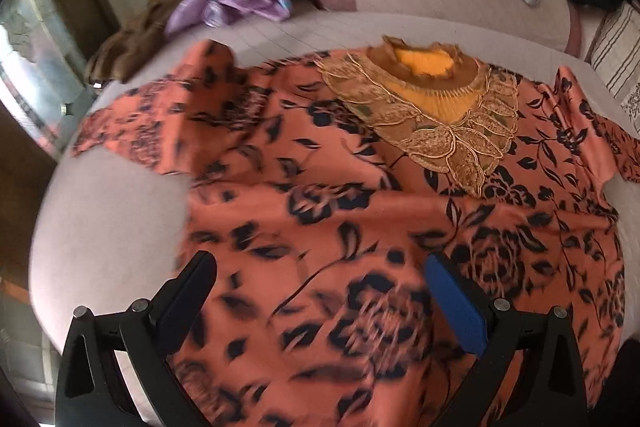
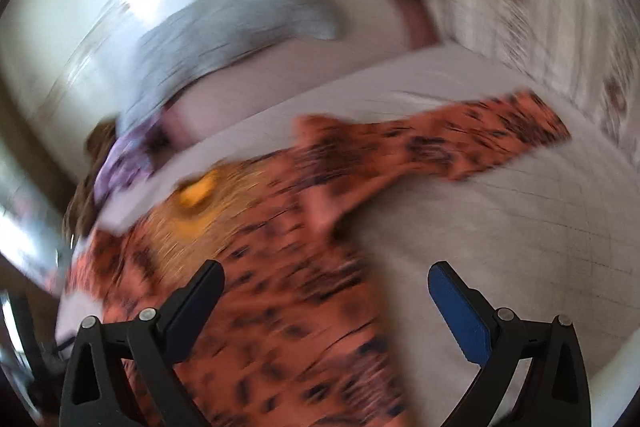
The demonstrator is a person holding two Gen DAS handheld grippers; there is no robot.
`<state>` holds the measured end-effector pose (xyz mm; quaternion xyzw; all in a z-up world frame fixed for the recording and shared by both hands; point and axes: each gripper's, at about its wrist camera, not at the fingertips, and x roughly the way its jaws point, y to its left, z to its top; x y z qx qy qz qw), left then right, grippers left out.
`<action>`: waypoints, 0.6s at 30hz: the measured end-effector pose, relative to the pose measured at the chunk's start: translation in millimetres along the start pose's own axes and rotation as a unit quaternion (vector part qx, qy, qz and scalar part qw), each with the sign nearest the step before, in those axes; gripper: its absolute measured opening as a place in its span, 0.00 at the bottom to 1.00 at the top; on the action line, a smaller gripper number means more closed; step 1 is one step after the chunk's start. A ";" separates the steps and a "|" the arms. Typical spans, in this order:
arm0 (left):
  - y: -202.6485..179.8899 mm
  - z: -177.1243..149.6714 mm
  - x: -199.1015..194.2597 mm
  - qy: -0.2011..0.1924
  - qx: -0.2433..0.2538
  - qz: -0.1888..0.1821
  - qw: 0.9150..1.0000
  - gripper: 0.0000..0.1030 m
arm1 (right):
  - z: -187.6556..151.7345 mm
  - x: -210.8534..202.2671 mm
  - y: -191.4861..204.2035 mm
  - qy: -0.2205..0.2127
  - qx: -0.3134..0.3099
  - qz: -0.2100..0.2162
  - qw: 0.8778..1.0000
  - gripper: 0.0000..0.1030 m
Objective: Fold small clothes
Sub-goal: 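Grasp the orange shirt sleeve with the right gripper and lift it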
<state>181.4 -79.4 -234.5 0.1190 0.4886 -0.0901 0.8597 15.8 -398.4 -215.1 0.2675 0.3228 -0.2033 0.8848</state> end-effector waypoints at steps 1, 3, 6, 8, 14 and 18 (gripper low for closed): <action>-2.9 4.0 9.2 0.008 0.001 -0.001 1.000 1.00 | 9.7 10.1 -27.2 -0.001 0.031 0.004 1.000 1.00; -11.4 8.8 28.3 0.026 0.008 -0.001 1.000 1.00 | 27.2 29.3 -75.4 0.006 0.093 0.011 0.996 1.00; -17.6 5.5 53.5 0.048 0.020 -0.009 0.999 1.00 | 48.4 55.1 -146.0 0.002 0.214 0.026 0.977 0.99; -14.2 1.0 53.2 0.025 0.003 -0.025 0.999 1.00 | 60.8 70.4 -182.5 -0.004 0.277 0.035 0.960 0.94; -13.6 -9.6 48.3 -0.003 -0.006 -0.035 0.999 1.00 | 93.0 99.4 -244.1 -0.035 0.383 0.032 0.922 0.82; -16.5 -13.2 45.8 -0.005 -0.007 -0.035 0.999 1.00 | 109.9 113.7 -255.5 -0.052 0.387 0.005 0.921 0.54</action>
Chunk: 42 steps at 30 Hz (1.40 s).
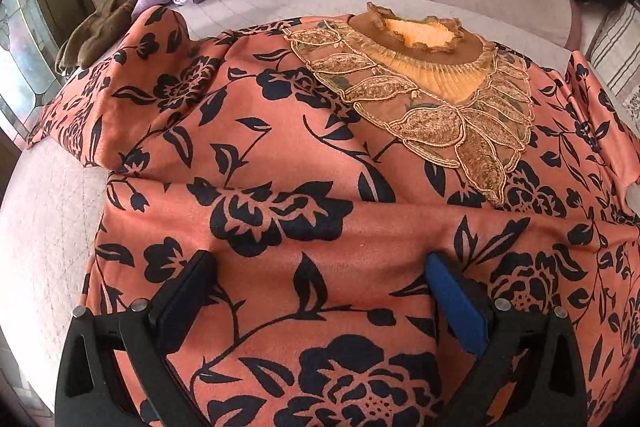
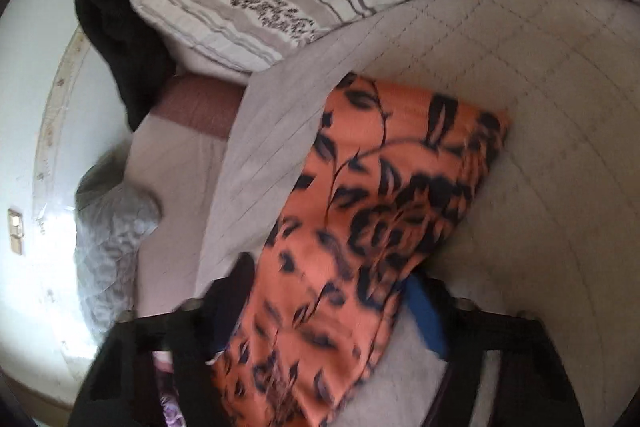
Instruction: Fold small clothes
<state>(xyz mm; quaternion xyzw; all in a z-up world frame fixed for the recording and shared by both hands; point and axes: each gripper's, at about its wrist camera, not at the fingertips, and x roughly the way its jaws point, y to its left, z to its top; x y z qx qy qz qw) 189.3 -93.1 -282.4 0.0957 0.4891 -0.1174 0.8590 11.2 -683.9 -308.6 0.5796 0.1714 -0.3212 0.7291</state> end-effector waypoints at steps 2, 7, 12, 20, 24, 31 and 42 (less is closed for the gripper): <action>-1.1 1.7 1.7 0.004 0.006 -0.001 1.000 1.00 | 5.5 6.5 -1.8 -0.009 -0.002 -0.014 1.000 0.17; 8.7 25.7 -3.1 0.001 0.016 0.014 1.000 1.00 | -2.8 -15.7 5.0 -0.036 -0.028 0.018 0.999 0.08; 40.0 44.6 -44.7 -0.086 -0.003 0.074 0.994 1.00 | -34.1 -71.7 81.9 -0.047 -0.137 0.079 0.986 0.08; 141.9 59.0 -48.8 -0.084 -0.115 0.161 0.977 1.00 | -200.3 -134.0 222.5 0.034 -0.302 0.216 0.928 0.08; 182.9 58.0 -42.7 -0.071 -0.171 0.193 0.964 1.00 | -302.0 -119.6 265.4 0.081 -0.380 0.229 0.893 0.08; 200.0 56.4 -32.0 -0.057 -0.183 0.210 0.959 1.00 | -484.6 -42.0 264.6 0.249 -0.448 0.152 0.845 0.53; 189.8 65.6 -30.4 -0.057 -0.167 0.189 0.966 1.00 | -456.3 -13.6 178.9 0.314 -0.305 0.188 0.879 0.86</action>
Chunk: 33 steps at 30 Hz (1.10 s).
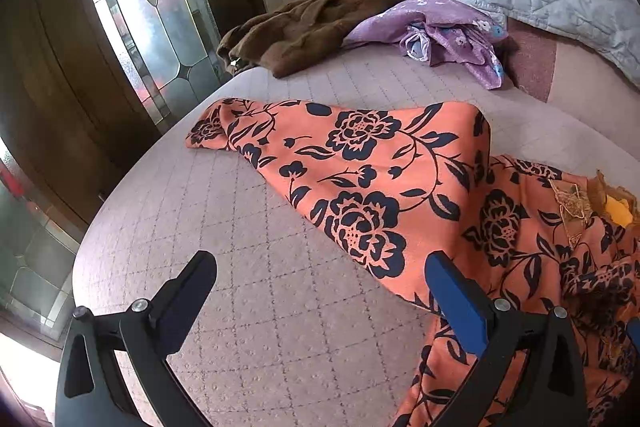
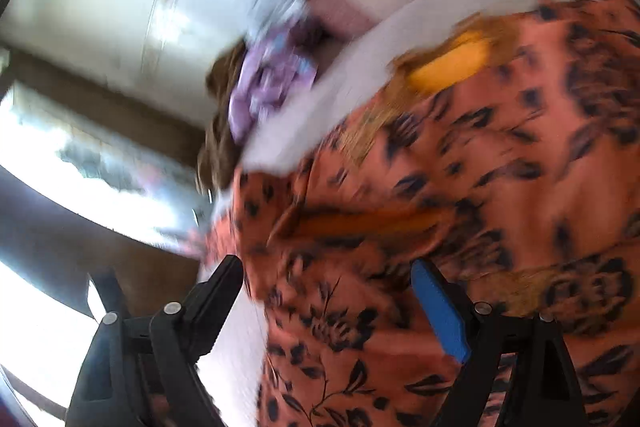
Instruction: Fold small clothes
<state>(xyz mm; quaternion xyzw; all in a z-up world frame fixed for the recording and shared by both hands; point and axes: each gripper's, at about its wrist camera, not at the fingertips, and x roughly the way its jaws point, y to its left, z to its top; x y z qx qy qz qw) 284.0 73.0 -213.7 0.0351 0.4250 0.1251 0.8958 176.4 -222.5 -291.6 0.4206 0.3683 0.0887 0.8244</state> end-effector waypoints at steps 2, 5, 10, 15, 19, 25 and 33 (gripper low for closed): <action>0.2 -0.1 2.1 0.004 -0.001 0.002 1.000 1.00 | 10.2 3.4 -14.5 0.001 0.048 -0.005 0.999 0.86; 4.0 -0.2 3.4 0.006 -0.008 0.003 1.000 1.00 | 18.8 23.2 -40.3 0.018 0.133 0.023 0.991 0.85; 10.0 0.1 7.0 0.008 -0.019 0.013 1.000 1.00 | 47.3 48.7 -8.0 0.026 0.158 0.067 0.985 0.85; 23.4 4.2 12.0 0.014 -0.045 0.018 0.999 1.00 | 82.9 33.7 105.6 -0.012 0.012 0.189 0.982 0.85; 54.7 9.0 18.2 0.026 -0.101 0.029 0.994 1.00 | 66.9 37.7 117.8 -0.008 -0.068 0.087 0.994 0.56; 111.4 3.6 34.9 0.054 -0.194 0.088 0.976 1.00 | 10.7 96.7 50.9 0.097 -0.029 -0.049 0.994 0.26; 178.6 -9.9 37.3 0.067 -0.316 0.129 0.938 1.00 | -7.3 114.5 127.5 0.113 -0.144 -0.049 0.982 0.35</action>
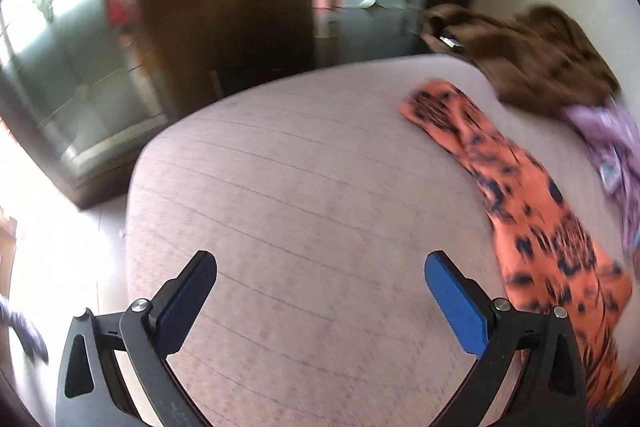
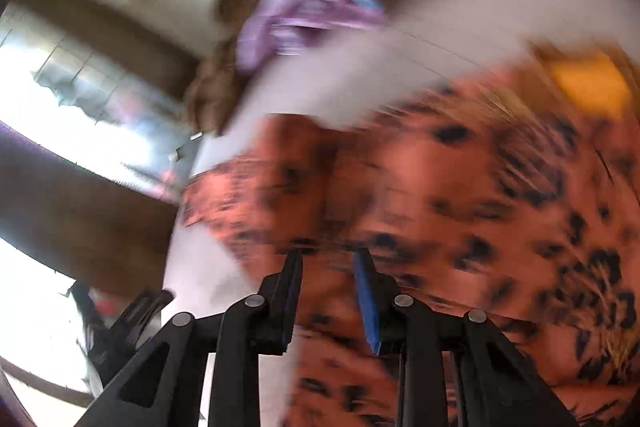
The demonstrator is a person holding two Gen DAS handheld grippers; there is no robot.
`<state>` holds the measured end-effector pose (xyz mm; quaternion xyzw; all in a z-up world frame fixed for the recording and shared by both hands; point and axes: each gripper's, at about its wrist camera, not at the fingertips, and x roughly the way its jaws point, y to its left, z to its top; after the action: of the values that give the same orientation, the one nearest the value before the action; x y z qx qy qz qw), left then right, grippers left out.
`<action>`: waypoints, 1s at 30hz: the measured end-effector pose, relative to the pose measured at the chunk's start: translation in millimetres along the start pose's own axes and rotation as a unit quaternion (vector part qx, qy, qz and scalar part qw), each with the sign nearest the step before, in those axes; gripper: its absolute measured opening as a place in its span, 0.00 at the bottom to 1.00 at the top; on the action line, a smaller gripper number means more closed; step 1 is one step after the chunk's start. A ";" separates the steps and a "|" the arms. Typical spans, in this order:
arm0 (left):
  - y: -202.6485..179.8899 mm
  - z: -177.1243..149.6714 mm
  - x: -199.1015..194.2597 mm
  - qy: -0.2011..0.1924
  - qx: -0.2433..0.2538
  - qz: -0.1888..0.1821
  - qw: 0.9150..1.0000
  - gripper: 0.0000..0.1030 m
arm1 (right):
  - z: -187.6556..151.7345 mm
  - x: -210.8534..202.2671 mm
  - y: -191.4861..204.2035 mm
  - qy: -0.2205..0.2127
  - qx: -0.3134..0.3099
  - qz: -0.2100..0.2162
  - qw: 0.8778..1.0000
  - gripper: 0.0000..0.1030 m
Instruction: Fold small clothes
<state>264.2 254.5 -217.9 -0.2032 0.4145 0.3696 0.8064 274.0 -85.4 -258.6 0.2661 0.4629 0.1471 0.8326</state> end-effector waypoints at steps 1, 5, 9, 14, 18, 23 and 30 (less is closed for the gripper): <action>5.7 1.7 -1.2 -0.002 -0.014 0.003 1.000 1.00 | 0.4 2.1 21.0 0.004 -0.030 0.011 0.999 0.61; 29.7 10.4 -1.4 -0.018 -0.055 0.028 0.998 1.00 | -12.2 28.1 68.1 0.029 -0.042 0.115 0.992 0.88; 56.8 19.4 -7.4 -0.049 -0.096 0.062 0.992 1.00 | -30.8 86.9 72.7 0.097 0.055 0.190 0.975 0.87; 78.9 25.5 -11.2 -0.068 -0.129 0.068 0.987 1.00 | -37.5 145.6 83.3 0.116 0.094 0.173 0.974 0.87; 73.2 28.8 -1.3 -0.055 -0.121 0.061 0.989 1.00 | -13.8 167.1 92.4 0.053 0.110 0.132 0.984 0.86; 51.1 25.6 -2.1 -0.053 -0.089 0.051 0.993 1.00 | 1.8 178.9 83.5 0.015 0.170 0.143 0.975 0.21; 41.1 21.0 5.3 -0.027 -0.076 0.024 0.996 1.00 | 6.2 104.3 66.2 -0.055 0.142 0.173 0.973 0.06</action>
<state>245.7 296.6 -211.0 -0.2440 0.3683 0.4246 0.7903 334.4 18.0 -289.8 0.4651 0.3796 0.2070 0.7725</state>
